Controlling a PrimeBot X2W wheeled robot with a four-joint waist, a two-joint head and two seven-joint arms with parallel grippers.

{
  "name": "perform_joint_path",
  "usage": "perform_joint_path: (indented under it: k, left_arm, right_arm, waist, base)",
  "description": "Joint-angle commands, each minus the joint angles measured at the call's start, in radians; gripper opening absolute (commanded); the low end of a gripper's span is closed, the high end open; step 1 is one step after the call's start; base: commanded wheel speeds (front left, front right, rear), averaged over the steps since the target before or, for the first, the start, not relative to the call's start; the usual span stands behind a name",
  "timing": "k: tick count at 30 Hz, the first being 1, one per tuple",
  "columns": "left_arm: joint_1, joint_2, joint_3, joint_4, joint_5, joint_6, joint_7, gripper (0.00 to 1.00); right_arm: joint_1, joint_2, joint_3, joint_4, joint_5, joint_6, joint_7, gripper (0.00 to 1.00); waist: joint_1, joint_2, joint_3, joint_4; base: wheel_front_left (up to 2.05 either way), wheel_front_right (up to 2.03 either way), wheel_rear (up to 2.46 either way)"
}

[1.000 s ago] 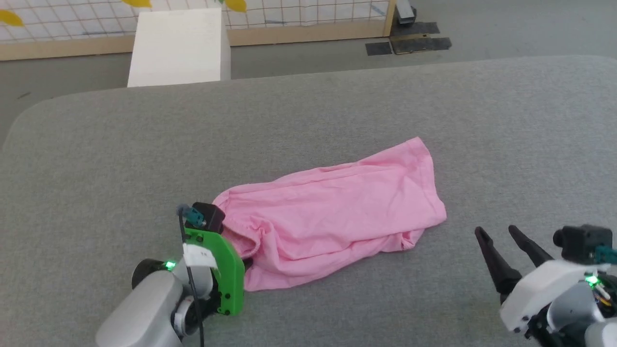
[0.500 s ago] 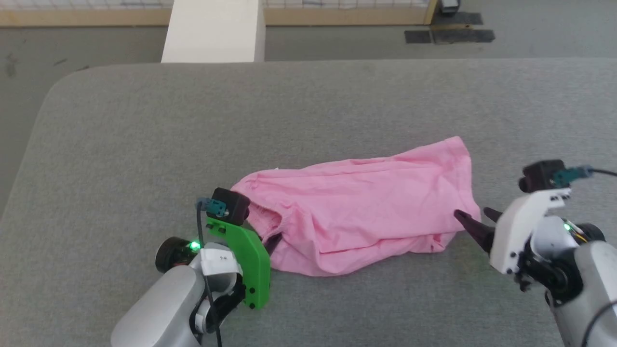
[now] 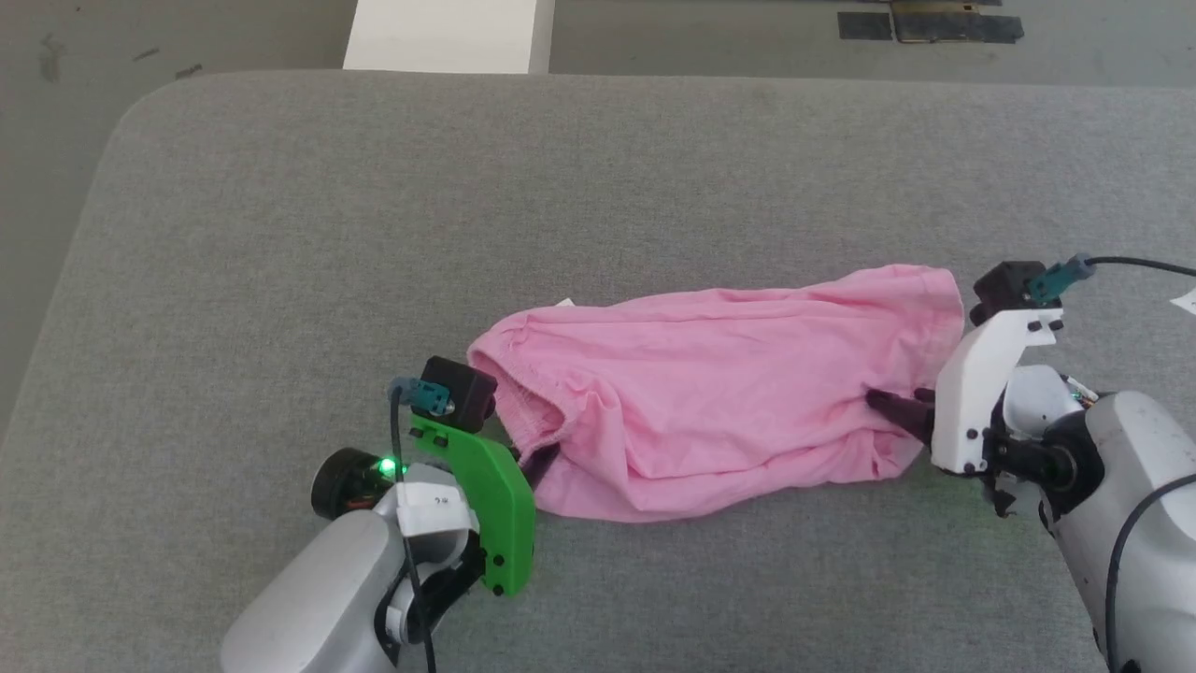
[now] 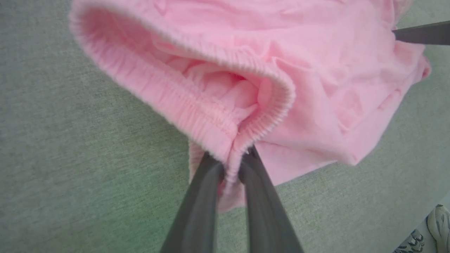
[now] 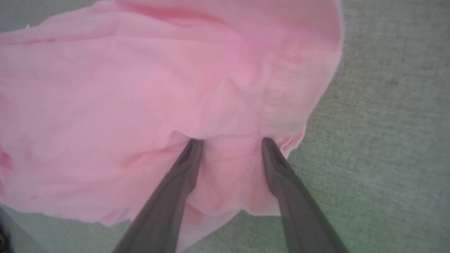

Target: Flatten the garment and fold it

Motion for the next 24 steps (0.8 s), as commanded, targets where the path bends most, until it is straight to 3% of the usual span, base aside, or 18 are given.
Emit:
perform_joint_path:
  k: [1, 10, 17, 24]
  left_arm:
    - [-0.005, 0.002, -0.001, 0.002, 0.0, -0.002, -0.01, 0.0]
    - [0.034, 0.032, 0.0, -0.027, 0.0, 0.001, -0.03, 0.0]
    - [0.123, 0.072, -0.002, -0.086, -0.017, 0.027, -0.021, 0.0]
    - [0.248, 0.09, 0.013, -0.139, -0.061, 0.078, -0.031, 0.0]
  right_arm:
    - [0.063, 0.033, 0.044, 0.057, 0.023, -0.002, 0.031, 0.0]
    - [0.066, -0.032, 0.09, -0.037, 0.066, -0.002, -0.066, 0.0]
    - [0.188, -0.099, 0.066, -0.175, 0.066, -0.002, -0.098, 0.0]
    - [0.409, -0.066, -0.028, -0.311, 0.023, -0.002, -0.087, 0.0]
  waist:
    - [0.0, 0.0069, -0.005, -0.001]
    - [0.0, 0.0069, -0.086, -0.016]
    - [0.0, 0.0069, -0.154, -0.042]
    - [0.0, 0.0069, -0.186, -0.085]
  base:
    - [0.0, 0.0, 0.0]
    - [0.0, 0.0, 0.0]
    - [0.0, 0.0, 0.0]
    - [0.0, 0.0, 0.0]
